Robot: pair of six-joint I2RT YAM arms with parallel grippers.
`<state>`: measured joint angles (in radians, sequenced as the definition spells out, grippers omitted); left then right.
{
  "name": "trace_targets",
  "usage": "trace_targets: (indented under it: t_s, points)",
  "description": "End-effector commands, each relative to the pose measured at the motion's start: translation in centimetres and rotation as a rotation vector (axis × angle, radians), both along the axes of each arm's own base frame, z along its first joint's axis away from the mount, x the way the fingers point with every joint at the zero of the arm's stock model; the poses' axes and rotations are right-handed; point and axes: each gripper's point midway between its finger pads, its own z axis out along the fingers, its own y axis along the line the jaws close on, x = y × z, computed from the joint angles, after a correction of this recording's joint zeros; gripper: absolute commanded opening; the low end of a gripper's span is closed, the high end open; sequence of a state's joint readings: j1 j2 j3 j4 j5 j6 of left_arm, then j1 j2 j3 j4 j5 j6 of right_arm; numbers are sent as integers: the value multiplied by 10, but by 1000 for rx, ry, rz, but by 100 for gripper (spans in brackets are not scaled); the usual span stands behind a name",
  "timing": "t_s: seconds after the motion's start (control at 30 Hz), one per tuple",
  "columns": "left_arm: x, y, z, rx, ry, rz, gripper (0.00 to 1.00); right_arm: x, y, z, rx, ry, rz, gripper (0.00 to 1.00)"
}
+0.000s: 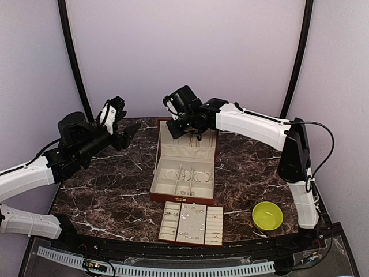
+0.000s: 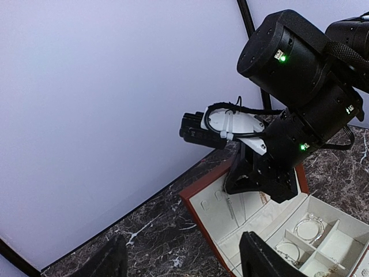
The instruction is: Organize the mixed jewelry
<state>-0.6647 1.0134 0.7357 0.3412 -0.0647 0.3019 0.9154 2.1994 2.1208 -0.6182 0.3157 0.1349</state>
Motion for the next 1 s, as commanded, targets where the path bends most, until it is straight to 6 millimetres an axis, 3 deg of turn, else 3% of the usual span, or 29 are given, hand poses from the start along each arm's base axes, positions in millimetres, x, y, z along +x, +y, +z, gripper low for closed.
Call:
trace_targets:
  t_s: [0.0, 0.53, 0.97]
  points:
    - [-4, 3, 8, -19, -10, -2, 69, 2, -7, 24, 45, -21, -33, 0]
    - [-4, 2, 8, -22, -6, -10, 69, 1, -13, 47, 147, -30, -55, 0]
    - [-5, 1, 9, -26, -5, -17, 70, 11, -19, 24, 103, 1, -101, 0]
